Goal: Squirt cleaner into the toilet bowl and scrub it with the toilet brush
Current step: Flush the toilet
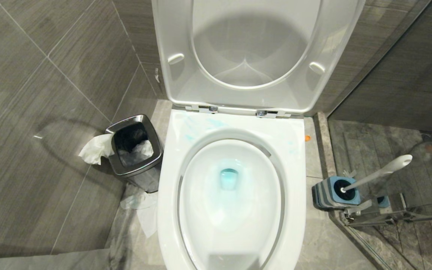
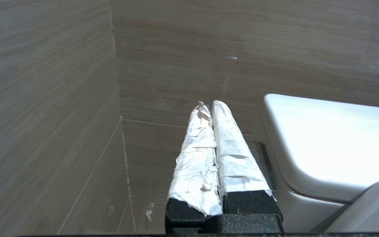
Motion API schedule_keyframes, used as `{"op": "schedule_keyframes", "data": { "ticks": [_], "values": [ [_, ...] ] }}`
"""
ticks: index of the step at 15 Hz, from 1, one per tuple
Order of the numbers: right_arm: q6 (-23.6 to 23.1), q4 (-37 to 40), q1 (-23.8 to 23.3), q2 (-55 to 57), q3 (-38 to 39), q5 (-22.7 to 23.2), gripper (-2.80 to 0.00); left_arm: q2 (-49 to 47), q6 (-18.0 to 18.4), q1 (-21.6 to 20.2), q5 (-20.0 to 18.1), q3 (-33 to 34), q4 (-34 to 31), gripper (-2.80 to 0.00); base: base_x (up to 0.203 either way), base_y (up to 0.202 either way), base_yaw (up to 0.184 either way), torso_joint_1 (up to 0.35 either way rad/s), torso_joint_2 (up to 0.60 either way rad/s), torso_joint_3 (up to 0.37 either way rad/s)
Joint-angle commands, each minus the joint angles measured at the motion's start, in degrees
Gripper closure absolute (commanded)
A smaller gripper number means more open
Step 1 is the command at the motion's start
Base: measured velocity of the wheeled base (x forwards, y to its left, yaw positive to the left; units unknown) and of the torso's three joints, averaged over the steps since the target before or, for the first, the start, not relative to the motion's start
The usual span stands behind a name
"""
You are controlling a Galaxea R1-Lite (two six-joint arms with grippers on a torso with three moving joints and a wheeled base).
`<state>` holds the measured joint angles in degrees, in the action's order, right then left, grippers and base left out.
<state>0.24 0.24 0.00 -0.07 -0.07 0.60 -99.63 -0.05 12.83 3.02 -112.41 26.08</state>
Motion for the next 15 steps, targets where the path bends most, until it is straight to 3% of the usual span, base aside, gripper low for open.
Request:
{"op": "schedule_keyframes", "data": {
  "ticks": [1,15],
  "values": [
    [0.02,0.02,0.00,0.07,-0.01,0.02,0.00,0.23,-0.04,0.91,0.15,0.00,0.03,0.00,0.000,0.000,0.000,0.000,0.00,0.000],
    [0.02,0.02,0.00,0.07,0.04,0.02,0.00,-0.74,-0.04,2.37,0.93,0.00,3.28,0.00,0.000,0.000,0.000,0.001,0.00,-0.073]
  ]
}}
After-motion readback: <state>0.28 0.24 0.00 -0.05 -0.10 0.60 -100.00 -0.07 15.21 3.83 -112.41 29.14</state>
